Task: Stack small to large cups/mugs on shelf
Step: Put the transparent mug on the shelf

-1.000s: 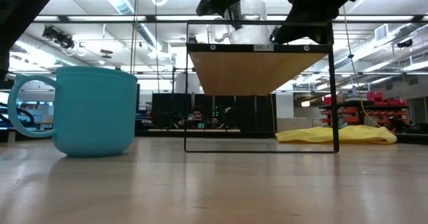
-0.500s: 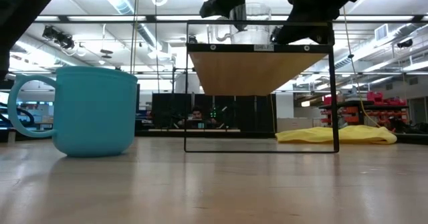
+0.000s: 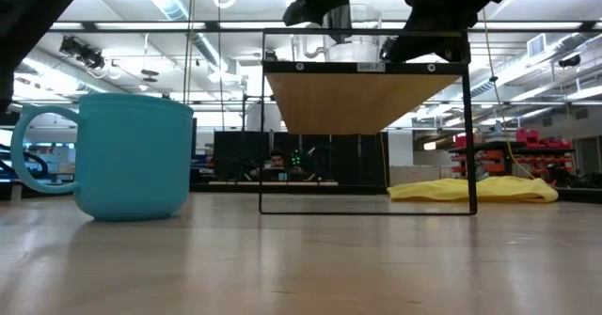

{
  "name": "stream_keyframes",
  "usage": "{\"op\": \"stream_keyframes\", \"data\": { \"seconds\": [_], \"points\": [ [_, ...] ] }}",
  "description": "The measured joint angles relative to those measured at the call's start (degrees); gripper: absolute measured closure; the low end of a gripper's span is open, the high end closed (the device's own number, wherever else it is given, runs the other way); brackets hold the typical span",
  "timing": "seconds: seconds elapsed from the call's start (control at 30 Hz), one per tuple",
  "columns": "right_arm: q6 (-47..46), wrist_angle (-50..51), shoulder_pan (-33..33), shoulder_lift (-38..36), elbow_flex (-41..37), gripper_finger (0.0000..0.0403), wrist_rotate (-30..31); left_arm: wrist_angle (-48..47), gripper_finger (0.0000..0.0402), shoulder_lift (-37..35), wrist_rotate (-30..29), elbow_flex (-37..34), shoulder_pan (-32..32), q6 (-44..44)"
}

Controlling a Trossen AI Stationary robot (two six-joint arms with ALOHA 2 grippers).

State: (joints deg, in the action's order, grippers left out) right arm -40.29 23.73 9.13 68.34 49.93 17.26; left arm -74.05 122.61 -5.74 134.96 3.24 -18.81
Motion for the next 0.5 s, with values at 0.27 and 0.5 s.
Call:
{"op": "stream_keyframes", "data": {
  "seconds": [0.27, 0.5],
  "points": [
    [-0.14, -0.02, 0.07, 0.0, 0.0, 0.0362, -0.04, -0.85, 0.0287, -0.24, 0.02, 0.0, 1.11, -0.04],
    [-1.55, -1.12, 2.88, 0.0, 0.04, 0.0362, -1.02, -0.27, 0.0276, -2.64, 0.0, 0.07, 1.49, -1.09]
  ]
}}
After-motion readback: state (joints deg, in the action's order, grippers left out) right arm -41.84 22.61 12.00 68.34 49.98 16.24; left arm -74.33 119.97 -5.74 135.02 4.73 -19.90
